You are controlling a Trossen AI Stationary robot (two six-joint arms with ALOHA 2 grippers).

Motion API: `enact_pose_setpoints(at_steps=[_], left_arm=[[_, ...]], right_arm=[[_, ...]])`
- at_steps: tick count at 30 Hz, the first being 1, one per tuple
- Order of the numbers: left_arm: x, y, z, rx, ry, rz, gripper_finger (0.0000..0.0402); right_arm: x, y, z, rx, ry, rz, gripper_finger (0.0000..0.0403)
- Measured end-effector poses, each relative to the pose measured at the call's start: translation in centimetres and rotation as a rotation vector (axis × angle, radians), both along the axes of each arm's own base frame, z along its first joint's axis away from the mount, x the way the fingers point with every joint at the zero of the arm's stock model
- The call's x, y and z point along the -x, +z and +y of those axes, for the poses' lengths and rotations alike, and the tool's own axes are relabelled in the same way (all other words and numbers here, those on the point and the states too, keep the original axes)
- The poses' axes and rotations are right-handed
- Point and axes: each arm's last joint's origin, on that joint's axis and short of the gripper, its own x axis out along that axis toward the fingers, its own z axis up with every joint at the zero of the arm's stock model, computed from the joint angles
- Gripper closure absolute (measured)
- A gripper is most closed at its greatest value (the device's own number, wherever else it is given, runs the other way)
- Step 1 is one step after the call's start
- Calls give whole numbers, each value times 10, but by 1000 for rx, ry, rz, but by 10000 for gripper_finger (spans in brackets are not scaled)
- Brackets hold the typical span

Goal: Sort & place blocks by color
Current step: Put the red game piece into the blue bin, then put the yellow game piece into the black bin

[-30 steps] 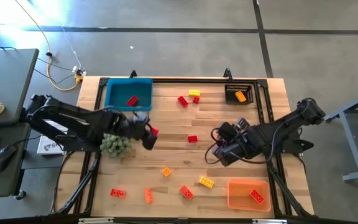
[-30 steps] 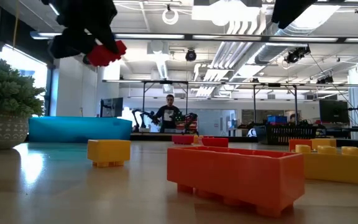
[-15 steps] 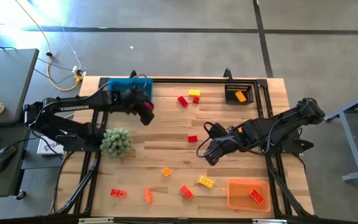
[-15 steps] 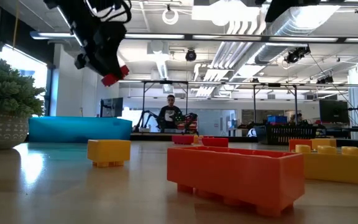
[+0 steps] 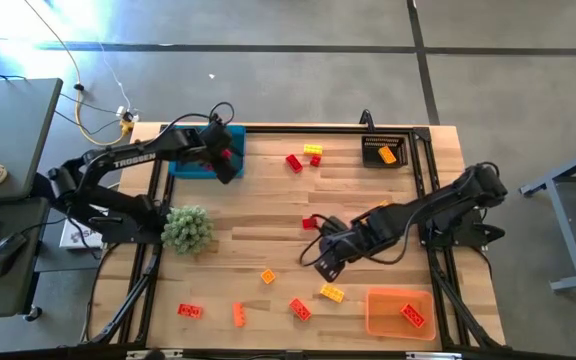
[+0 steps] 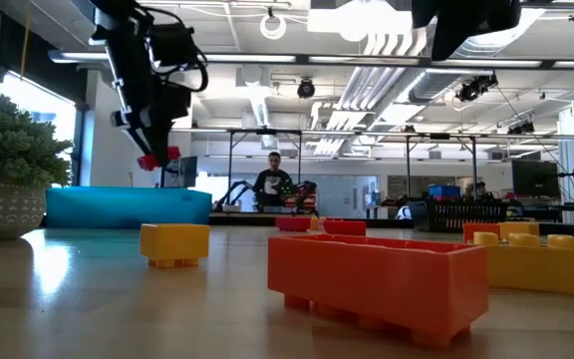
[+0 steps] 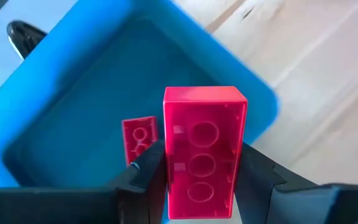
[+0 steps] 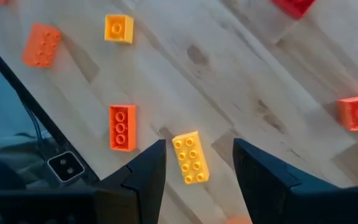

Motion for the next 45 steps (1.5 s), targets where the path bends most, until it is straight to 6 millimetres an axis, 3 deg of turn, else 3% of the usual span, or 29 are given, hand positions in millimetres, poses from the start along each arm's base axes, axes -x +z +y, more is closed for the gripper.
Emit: enact_pose_setpoints(at_steps=[8, 15, 24, 32, 37, 45], left_arm=[[6, -13, 16, 40, 8, 63, 277], [8, -22, 24, 69, 36, 89, 240], [8, -24, 25, 77, 38, 93, 208], [7, -23, 24, 103, 41, 57, 203], [5, -14, 24, 132, 27, 34, 203], [-2, 24, 31, 104, 15, 4, 204]], right_arm=[[-17, -25, 14, -16, 58, 29, 231], [-27, -47, 36, -25, 105, 24, 226], [-26, -69, 64, -10, 136, 51, 196], [-25, -97, 79, 33, 168, 125, 187], [-26, -114, 81, 60, 169, 184, 187], [-30, -131, 80, 67, 166, 240, 187]])
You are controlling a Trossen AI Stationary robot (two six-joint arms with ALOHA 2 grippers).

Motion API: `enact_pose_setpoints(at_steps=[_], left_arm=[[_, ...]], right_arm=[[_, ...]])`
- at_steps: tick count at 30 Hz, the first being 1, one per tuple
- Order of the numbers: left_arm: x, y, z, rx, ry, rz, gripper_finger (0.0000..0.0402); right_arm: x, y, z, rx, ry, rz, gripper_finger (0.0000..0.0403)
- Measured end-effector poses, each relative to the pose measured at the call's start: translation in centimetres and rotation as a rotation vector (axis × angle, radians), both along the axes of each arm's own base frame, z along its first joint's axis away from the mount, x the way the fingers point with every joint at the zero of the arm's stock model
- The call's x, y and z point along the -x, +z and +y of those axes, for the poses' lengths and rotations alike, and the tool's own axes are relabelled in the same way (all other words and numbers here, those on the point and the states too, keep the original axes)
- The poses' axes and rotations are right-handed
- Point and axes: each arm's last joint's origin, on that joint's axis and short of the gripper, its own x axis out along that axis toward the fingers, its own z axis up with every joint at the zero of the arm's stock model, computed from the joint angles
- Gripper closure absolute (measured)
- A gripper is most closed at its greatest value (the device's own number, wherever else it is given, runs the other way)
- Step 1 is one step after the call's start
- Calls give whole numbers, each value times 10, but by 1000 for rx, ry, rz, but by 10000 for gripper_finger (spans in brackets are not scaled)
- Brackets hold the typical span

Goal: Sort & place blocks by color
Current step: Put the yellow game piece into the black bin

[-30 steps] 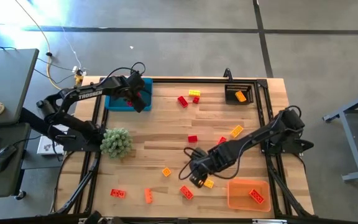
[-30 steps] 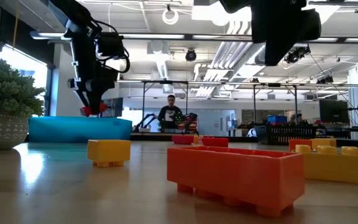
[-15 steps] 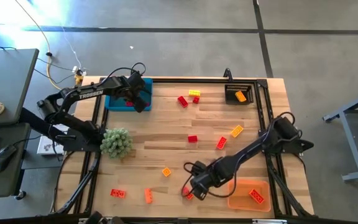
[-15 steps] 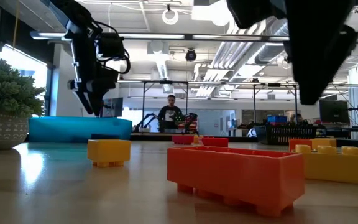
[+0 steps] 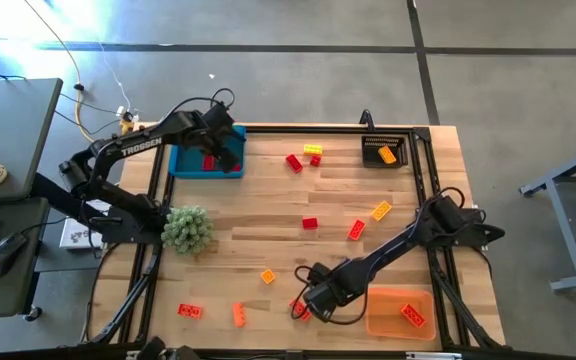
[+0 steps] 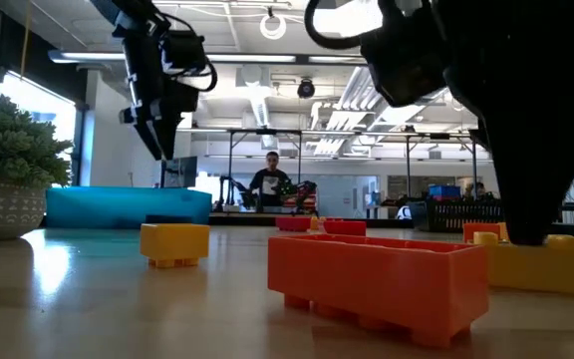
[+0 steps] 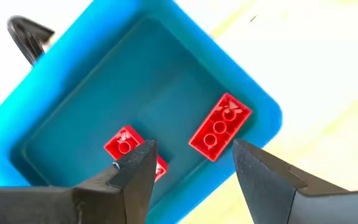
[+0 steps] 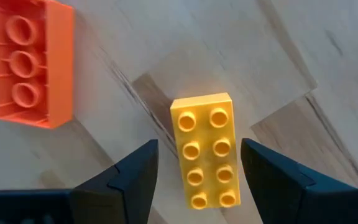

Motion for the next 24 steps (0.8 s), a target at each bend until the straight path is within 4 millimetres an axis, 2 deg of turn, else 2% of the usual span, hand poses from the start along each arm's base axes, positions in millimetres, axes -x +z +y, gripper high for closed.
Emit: enact_pose_setpoints(at_steps=[8, 13, 16, 24], left_arm=[[-7, 41, 3, 1, -60, -118, 204], [-12, 58, 4, 27, -106, -230, 204], [-15, 63, 4, 33, -144, -278, 204], [-16, 65, 4, 14, -210, -281, 204]], right_arm=[[-1, -15, 1, 5, -28, 44, 194], [-2, -15, 0, -10, -70, 52, 249], [-5, -14, -3, -35, -93, 60, 292], [-15, -13, -21, -80, -144, 76, 291]])
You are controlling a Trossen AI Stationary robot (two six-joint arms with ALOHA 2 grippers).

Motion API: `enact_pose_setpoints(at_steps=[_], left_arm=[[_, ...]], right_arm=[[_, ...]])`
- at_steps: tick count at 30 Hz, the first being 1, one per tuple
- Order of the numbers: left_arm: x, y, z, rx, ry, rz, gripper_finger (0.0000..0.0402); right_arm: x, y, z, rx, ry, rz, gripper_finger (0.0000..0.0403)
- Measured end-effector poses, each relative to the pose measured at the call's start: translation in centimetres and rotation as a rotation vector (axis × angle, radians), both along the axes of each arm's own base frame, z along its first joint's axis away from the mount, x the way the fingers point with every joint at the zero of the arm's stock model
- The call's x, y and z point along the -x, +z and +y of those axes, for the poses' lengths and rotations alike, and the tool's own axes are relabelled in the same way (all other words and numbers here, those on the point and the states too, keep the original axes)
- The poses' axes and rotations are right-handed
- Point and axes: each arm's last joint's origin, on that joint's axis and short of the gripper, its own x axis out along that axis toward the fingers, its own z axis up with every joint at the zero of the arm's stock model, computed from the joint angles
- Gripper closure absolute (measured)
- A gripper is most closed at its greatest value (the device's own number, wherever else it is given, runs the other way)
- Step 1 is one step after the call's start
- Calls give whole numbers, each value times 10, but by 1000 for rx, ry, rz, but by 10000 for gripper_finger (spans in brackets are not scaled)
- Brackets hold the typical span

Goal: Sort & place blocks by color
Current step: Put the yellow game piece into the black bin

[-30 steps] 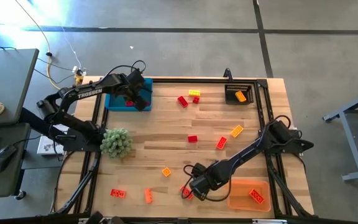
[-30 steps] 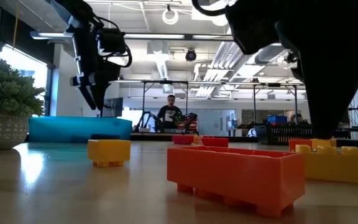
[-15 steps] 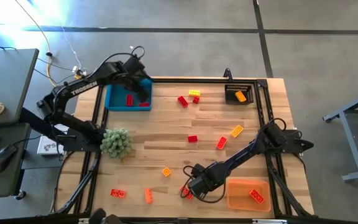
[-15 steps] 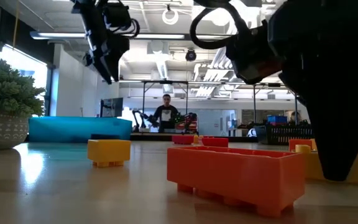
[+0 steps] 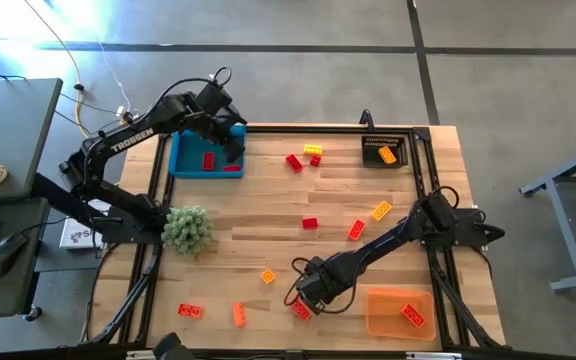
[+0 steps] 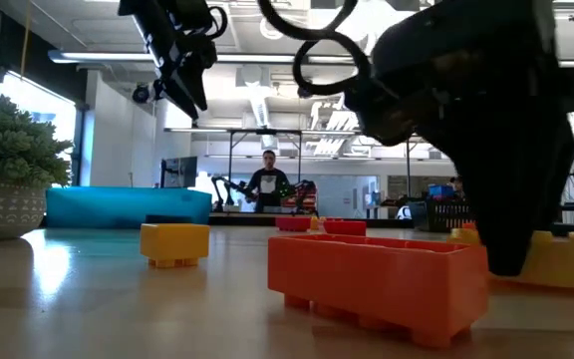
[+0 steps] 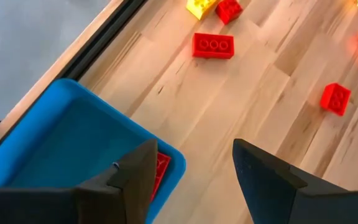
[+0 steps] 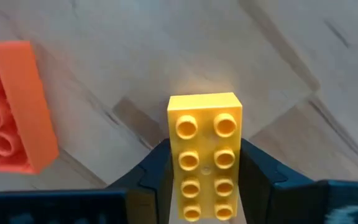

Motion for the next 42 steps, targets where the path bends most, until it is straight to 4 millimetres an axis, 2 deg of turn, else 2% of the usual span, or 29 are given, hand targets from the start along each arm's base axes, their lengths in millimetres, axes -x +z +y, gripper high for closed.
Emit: enact_pose_setpoints(at_steps=[4, 10, 18, 29, 42], left_arm=[[0, 0, 0, -9, -18, 5, 204], [0, 0, 0, -12, -24, 7, 204], [0, 0, 0, -11, -24, 8, 204], [1, 0, -1, -14, -38, 18, 204], [1, -1, -1, -12, -39, 20, 204]], right_arm=[[-10, 8, -8, 18, -27, -46, 291], [-28, 30, -21, 92, -52, -132, 291], [-41, 58, -60, 265, -24, -121, 291], [-45, 89, -134, 479, 53, 26, 291], [-38, 96, -231, 452, 202, 184, 291]])
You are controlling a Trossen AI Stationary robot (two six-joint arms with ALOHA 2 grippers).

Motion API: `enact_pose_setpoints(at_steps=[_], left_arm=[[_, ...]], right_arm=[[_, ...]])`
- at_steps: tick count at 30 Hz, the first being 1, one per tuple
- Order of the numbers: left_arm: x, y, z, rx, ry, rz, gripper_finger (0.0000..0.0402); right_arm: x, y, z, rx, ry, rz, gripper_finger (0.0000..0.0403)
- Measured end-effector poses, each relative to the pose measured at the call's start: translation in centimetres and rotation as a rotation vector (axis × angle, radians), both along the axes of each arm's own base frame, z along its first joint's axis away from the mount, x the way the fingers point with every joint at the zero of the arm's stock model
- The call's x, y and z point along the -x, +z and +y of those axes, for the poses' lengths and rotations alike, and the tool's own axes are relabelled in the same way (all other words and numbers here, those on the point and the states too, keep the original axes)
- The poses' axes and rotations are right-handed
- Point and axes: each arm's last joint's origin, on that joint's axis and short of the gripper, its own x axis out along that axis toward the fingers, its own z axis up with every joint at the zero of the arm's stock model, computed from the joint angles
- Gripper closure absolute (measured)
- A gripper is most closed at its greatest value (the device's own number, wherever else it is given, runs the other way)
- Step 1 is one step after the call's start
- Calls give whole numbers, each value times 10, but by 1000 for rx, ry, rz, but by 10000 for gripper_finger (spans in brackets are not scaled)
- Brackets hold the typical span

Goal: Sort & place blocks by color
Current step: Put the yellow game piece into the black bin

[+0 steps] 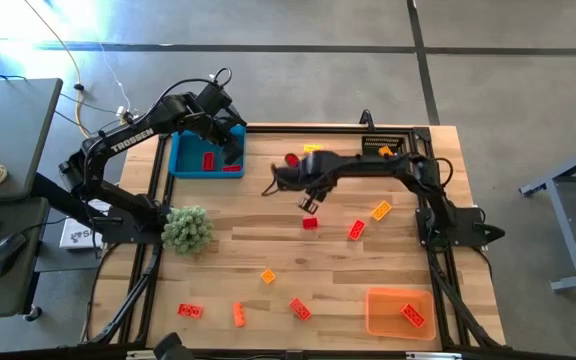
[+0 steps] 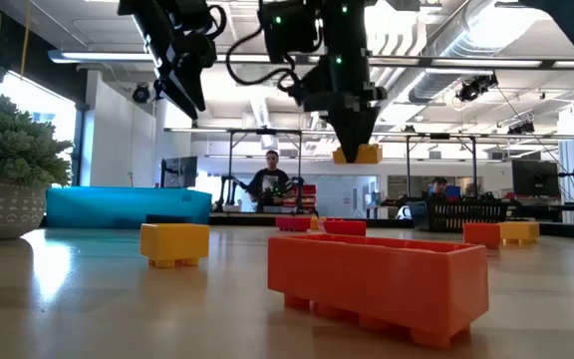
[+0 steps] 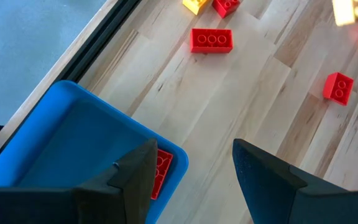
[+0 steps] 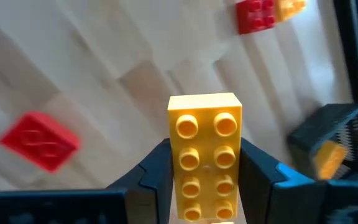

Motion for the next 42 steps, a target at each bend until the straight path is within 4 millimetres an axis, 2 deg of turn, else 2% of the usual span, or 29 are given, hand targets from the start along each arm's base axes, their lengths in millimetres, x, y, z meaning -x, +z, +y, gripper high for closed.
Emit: enact_pose_setpoints(at_steps=[14, 19, 22, 32, 38, 42], left_arm=[[-1, 1, 1, -23, -17, -9, 204], [-7, 5, 5, -89, -37, -61, 204], [-13, 9, 7, -146, -54, -109, 204], [-33, 26, 13, -411, -189, -245, 204], [-45, 31, 20, -510, -202, -317, 204], [-56, 18, 30, -550, -268, -272, 204]], right_arm=[[34, 3, -79, 50, -35, 227, 291], [59, 3, -100, 26, -93, 239, 291], [81, 4, -110, 29, -130, 244, 291], [141, 0, -133, 49, -290, 85, 291], [163, -16, -143, 49, -341, 79, 291], [170, -30, -151, 44, -310, 80, 291]])
